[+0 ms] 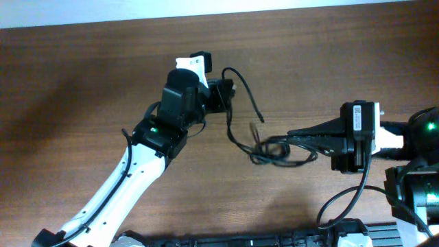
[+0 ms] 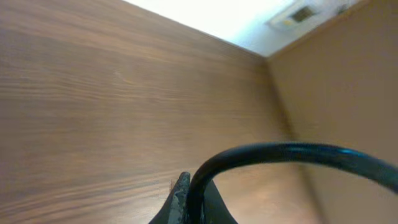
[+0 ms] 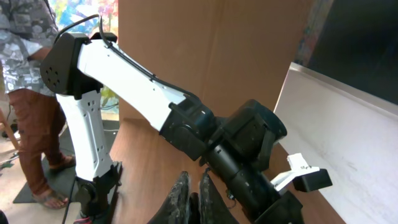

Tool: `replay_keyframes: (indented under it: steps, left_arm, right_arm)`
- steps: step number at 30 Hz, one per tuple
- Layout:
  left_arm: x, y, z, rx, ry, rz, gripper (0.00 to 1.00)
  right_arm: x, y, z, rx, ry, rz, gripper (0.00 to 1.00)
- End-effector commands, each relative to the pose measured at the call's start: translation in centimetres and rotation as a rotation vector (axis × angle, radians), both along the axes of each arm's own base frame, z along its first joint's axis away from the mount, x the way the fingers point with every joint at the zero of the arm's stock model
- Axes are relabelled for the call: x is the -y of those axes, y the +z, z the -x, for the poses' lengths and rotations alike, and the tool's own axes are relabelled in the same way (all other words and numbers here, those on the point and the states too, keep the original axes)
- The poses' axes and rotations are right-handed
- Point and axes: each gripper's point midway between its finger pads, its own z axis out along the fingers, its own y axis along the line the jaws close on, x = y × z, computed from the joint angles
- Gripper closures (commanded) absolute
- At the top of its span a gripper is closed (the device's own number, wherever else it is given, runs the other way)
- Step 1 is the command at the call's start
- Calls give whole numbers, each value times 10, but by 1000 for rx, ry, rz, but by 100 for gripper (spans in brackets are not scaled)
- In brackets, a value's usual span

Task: Untangle cables
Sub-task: 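Pull the cable loops apart between left and right grippers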

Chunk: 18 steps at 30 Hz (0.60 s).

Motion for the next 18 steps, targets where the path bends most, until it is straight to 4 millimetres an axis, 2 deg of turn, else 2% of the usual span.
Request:
replay_keyframes:
  steps: [1, 2, 3, 5, 14, 18]
  left_arm:
    - [26, 23, 16, -43, -142, 175, 99]
    - [26, 26, 16, -35, -147, 180, 66]
    - [26, 26, 16, -35, -145, 180, 53]
    - [24, 24, 15, -11, -150, 155, 1]
    - [9, 24, 2, 81, -137, 76, 1]
    - [14, 34, 11, 257, -274, -28, 1]
  right_arm:
    - [0, 8, 7, 23, 7, 1, 96]
    - [0, 8, 7, 23, 7, 1, 96]
    - [0, 8, 7, 23, 7, 1, 96]
    - [0, 8, 7, 23, 7, 1, 96]
    - [5, 10, -17, -119, -133, -41, 96]
    - [10, 12, -33, -199, -226, -77, 96]
